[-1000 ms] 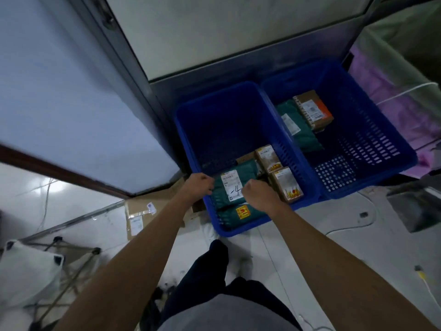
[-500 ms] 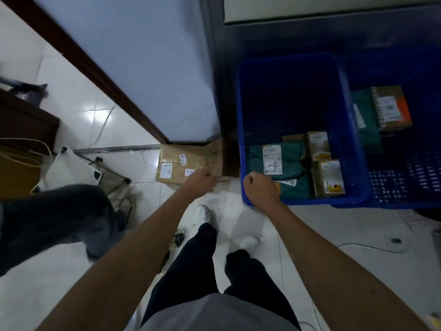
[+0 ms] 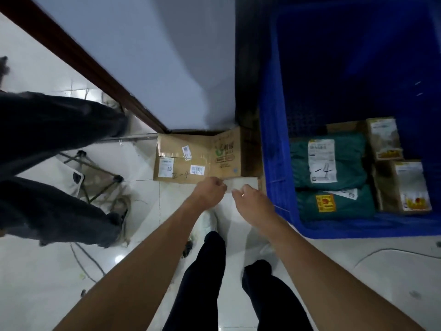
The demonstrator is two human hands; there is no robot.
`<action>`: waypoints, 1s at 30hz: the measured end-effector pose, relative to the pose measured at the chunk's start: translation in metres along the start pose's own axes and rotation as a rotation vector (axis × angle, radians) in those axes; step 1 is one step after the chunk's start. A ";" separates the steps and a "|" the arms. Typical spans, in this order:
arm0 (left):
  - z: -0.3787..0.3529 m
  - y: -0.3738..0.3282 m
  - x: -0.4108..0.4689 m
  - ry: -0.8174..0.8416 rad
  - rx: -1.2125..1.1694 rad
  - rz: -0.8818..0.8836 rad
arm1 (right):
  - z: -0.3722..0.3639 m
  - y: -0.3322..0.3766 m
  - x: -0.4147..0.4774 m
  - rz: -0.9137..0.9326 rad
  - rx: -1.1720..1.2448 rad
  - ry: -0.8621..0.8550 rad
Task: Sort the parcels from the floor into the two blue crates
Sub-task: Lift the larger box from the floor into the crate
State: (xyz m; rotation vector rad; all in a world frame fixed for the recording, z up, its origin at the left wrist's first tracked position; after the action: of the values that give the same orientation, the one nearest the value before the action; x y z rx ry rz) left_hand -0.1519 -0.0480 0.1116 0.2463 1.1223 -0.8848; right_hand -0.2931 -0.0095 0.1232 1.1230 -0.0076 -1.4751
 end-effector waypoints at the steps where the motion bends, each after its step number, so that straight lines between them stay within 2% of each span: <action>1: -0.002 0.002 0.021 0.001 0.055 -0.006 | -0.012 -0.008 0.018 -0.040 0.041 0.017; 5: -0.009 0.017 0.117 0.018 0.280 -0.038 | -0.058 -0.055 0.096 -0.214 0.079 0.034; 7: -0.012 0.024 0.159 0.002 0.308 -0.040 | -0.072 -0.080 0.127 -0.318 0.155 -0.023; 9: -0.015 0.028 0.194 -0.009 0.297 -0.011 | -0.083 -0.100 0.154 -0.435 0.338 -0.123; 13: -0.030 0.041 0.261 0.069 0.156 0.070 | -0.099 -0.130 0.200 -0.727 0.942 -0.326; 17: -0.045 0.054 0.313 0.139 -0.031 0.149 | -0.113 -0.148 0.237 -0.849 1.240 -0.398; 21: -0.050 0.048 0.340 0.181 -0.197 0.219 | -0.132 -0.162 0.254 -0.836 1.259 -0.471; 23: -0.050 0.046 0.342 0.222 -0.251 0.233 | -0.141 -0.169 0.254 -0.824 1.217 -0.560; 27: -0.048 0.055 0.354 0.245 -0.411 0.280 | -0.136 -0.172 0.252 -0.650 0.963 -0.623; 30: -0.043 0.064 0.363 0.253 -0.488 0.280 | -0.127 -0.173 0.255 -0.537 0.780 -0.533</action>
State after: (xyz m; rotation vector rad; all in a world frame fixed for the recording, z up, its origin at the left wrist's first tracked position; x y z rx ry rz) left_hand -0.0820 -0.1595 -0.2359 0.1075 1.4610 -0.3193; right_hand -0.2973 -0.0836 -0.2019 1.3550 -0.7589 -2.3282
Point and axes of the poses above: each hand's wrist, its own x-axis towards the middle knuckle, its own z-axis out of the back of the hand, y = z × x, the point moved 4 cm from there along x, towards the middle knuckle, and after that the axes turned 12 degrees about z, right-handed, at the moved point
